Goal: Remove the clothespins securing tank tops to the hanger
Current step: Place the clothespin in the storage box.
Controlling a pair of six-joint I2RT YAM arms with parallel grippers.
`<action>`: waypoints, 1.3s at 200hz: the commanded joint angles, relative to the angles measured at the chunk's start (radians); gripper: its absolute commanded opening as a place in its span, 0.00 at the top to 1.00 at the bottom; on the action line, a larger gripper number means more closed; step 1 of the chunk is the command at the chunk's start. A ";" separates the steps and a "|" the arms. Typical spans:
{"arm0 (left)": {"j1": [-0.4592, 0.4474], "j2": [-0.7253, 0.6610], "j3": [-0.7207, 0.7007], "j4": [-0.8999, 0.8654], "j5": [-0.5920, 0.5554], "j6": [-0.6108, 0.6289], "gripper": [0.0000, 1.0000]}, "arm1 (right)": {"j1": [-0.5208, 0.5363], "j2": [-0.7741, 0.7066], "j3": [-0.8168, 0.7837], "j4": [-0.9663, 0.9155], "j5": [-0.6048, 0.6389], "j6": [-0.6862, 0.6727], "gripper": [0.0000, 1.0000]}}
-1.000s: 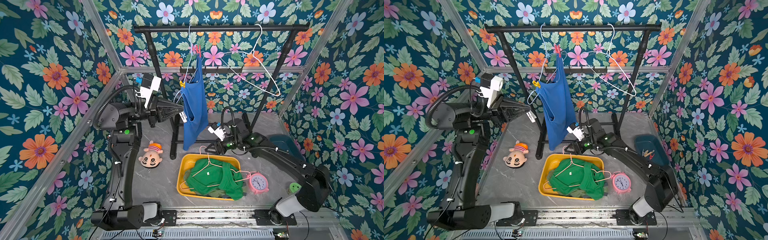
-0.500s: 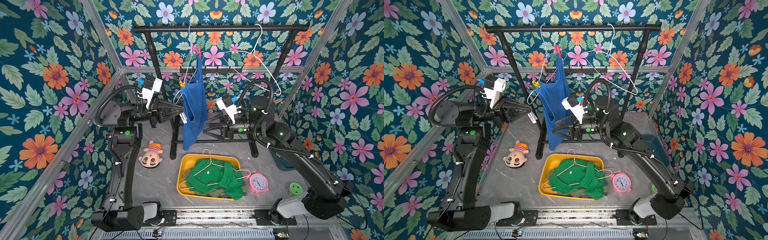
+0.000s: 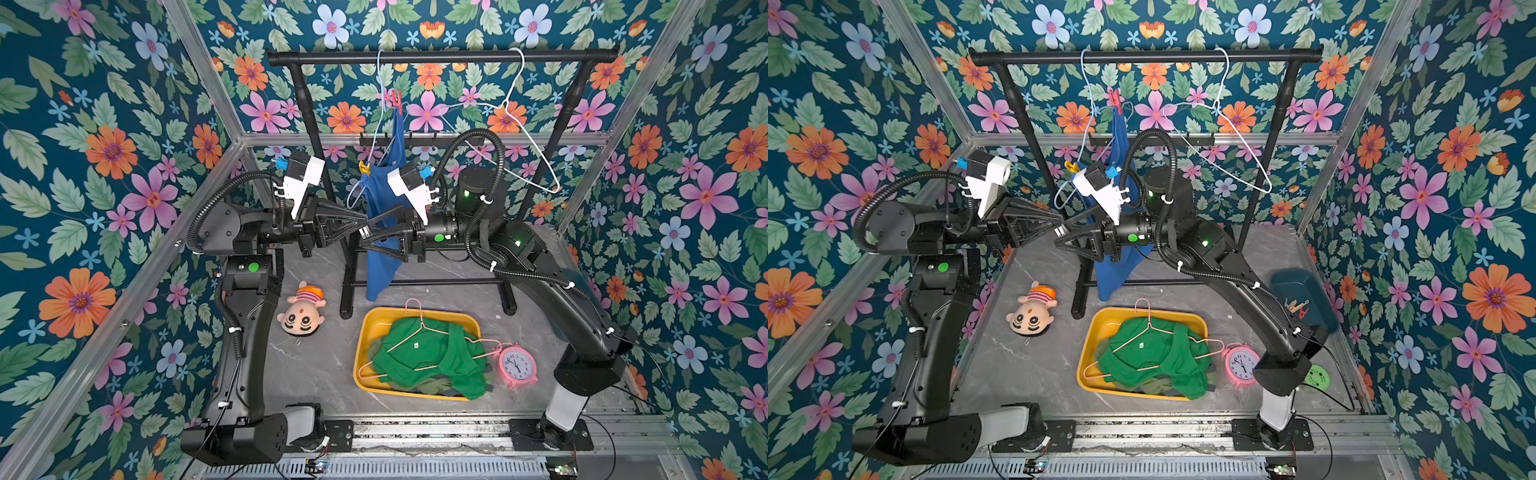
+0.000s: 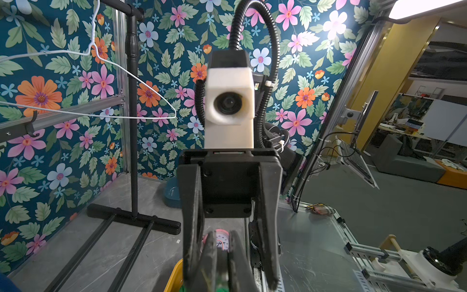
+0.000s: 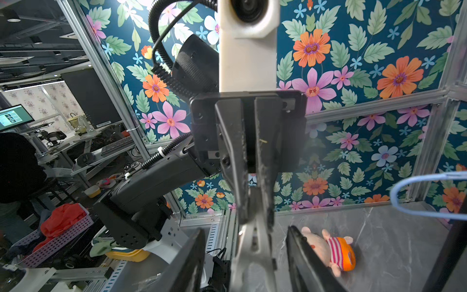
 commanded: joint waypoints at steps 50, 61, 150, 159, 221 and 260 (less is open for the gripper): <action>-0.003 0.000 0.037 0.008 0.021 0.009 1.00 | 0.006 0.035 0.051 -0.021 -0.054 -0.005 0.55; -0.004 0.002 0.043 0.009 0.020 0.009 1.00 | 0.007 0.032 0.046 -0.020 -0.054 -0.005 0.59; -0.005 -0.004 0.042 0.009 0.025 0.008 0.76 | 0.009 0.033 0.051 -0.008 -0.063 -0.006 0.83; -0.005 -0.004 0.043 0.008 0.026 0.009 0.67 | 0.008 0.035 0.053 -0.006 -0.063 -0.004 0.84; -0.003 0.002 0.078 0.019 0.033 0.004 0.21 | 0.008 0.029 0.055 -0.043 -0.011 -0.028 0.94; 0.013 0.011 0.122 0.034 0.029 -0.010 0.19 | -0.008 -0.114 -0.171 -0.052 0.082 -0.062 0.97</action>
